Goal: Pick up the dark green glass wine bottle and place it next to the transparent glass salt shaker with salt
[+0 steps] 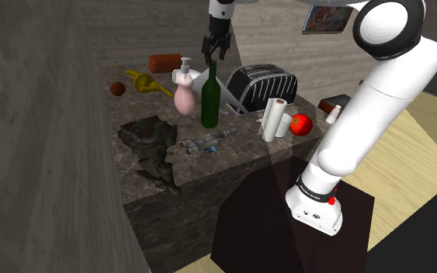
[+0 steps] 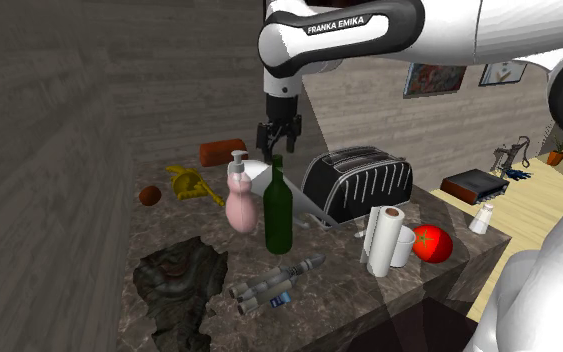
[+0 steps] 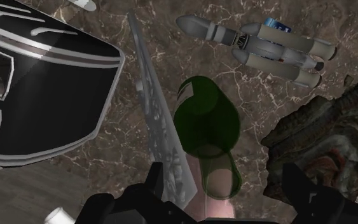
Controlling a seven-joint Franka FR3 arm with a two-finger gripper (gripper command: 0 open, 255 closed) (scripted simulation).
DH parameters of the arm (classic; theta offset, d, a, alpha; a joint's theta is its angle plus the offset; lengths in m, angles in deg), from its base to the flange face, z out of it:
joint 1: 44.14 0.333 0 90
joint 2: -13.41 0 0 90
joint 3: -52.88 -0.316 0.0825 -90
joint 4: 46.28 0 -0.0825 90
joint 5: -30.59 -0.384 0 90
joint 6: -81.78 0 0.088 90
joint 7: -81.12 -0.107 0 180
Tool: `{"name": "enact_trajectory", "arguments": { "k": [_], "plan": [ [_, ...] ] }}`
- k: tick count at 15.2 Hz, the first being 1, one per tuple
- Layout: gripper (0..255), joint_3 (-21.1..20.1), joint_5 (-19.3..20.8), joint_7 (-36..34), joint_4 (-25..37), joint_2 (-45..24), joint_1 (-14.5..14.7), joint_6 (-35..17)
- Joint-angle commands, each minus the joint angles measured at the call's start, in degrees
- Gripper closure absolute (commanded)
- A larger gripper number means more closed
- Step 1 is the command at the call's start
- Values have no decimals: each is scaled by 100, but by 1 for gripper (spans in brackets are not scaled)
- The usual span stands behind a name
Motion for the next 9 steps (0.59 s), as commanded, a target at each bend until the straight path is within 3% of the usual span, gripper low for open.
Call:
{"name": "enact_trajectory", "arguments": {
  "k": [1, 9],
  "plan": [
    [0, 2, -4, 7, -112, -37, -1, -150],
    [0, 1, -5, 8, -306, -40, 0, -347]
  ]
}}
